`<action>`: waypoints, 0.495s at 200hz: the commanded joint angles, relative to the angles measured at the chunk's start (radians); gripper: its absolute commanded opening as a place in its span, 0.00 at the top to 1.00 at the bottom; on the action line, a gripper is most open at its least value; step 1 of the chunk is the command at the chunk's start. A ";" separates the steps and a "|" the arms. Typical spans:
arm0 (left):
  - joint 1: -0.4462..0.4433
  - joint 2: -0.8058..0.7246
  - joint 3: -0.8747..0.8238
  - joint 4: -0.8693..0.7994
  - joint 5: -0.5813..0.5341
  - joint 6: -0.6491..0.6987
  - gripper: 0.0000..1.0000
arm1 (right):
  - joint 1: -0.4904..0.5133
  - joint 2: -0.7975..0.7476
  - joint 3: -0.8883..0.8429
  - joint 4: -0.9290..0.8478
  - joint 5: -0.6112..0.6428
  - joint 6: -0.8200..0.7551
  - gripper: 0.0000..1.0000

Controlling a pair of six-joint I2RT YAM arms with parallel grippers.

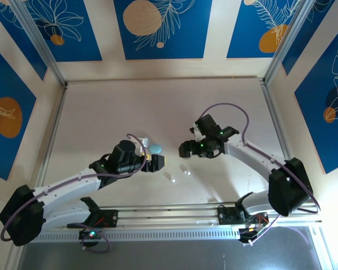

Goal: Insert the wireless bluetooth earbuds into the charging case

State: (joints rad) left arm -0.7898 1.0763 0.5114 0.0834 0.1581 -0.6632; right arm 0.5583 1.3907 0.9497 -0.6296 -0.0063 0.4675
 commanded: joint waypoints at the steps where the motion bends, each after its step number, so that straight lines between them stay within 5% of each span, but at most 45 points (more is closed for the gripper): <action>1: -0.006 0.022 0.010 0.090 -0.008 0.012 0.00 | -0.003 0.046 0.064 -0.050 0.063 -0.054 0.16; 99: -0.005 -0.114 -0.044 -0.008 -0.081 0.085 0.00 | 0.004 0.285 0.241 -0.121 0.126 -0.181 0.18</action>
State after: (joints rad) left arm -0.7898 1.0012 0.4938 0.1146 0.1173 -0.6189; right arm 0.5587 1.6375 1.1408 -0.7036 0.0898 0.3401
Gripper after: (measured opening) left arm 0.996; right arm 0.817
